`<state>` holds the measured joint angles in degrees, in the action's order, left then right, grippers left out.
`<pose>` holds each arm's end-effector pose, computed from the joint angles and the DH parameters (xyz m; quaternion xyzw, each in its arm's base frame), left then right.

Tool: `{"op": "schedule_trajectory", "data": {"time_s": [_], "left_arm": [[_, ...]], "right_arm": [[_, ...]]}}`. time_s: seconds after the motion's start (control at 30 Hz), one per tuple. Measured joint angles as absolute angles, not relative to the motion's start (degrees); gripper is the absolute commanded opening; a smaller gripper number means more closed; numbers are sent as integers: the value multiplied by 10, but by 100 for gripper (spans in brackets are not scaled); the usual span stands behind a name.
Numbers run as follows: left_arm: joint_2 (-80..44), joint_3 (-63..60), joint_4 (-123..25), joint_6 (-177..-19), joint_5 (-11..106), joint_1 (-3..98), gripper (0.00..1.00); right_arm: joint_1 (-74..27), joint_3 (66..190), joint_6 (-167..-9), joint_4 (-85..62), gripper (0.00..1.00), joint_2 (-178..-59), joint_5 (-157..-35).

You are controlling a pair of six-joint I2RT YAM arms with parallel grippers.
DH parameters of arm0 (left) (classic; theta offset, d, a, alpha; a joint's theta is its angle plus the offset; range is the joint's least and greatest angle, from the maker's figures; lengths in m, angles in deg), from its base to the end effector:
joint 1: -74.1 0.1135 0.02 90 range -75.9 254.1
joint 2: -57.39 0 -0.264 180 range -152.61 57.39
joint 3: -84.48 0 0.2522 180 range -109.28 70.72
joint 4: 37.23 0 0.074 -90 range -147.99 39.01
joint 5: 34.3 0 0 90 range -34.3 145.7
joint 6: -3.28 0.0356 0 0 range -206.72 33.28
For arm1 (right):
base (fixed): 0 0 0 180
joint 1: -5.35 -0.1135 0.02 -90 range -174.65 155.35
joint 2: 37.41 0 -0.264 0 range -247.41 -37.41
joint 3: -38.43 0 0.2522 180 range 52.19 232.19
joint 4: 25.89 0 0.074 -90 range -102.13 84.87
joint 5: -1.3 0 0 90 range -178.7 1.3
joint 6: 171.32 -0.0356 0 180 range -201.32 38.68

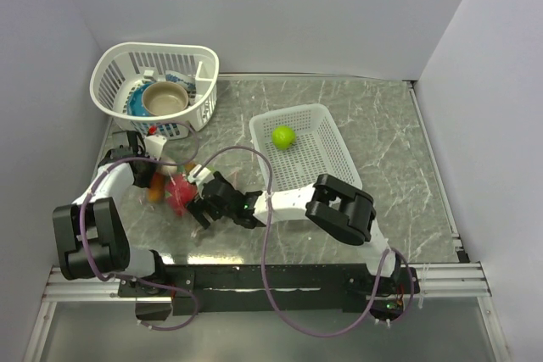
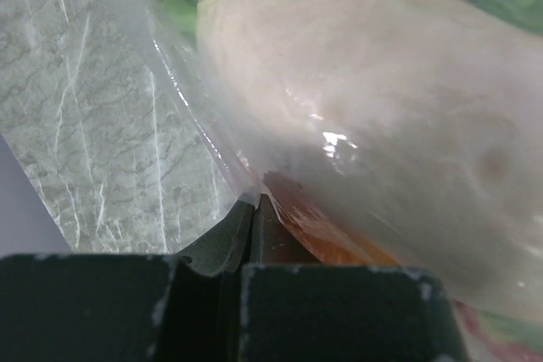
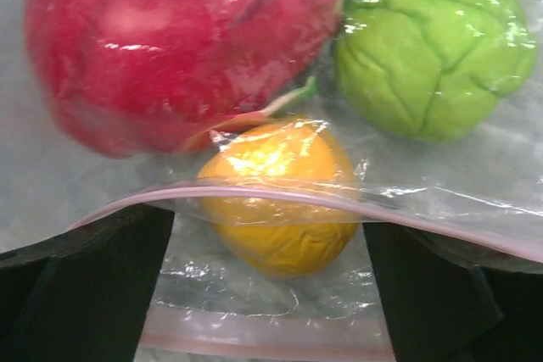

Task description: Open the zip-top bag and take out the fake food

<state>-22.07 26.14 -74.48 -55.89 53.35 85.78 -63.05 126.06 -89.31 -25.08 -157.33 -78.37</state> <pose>0.2592 0.0521 0.1889 0.1655 0.9476 0.0804 0.2611 0.1739 0.4218 0.1481 -0.4035 0.7784 0.2312 0.4218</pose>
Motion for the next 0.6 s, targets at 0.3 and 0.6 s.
{"op": "schedule_trajectory", "data": {"time_s": [0.3, 0.6], "left_arm": [[-218, 265, -749, -559, 530, 855, 1], [-218, 270, -750, -560, 541, 854, 1]], "right_arm": [[-619, 1220, -901, -284, 32, -1553, -783], [-619, 1098, -898, -269, 33, -1382, -739]]}}
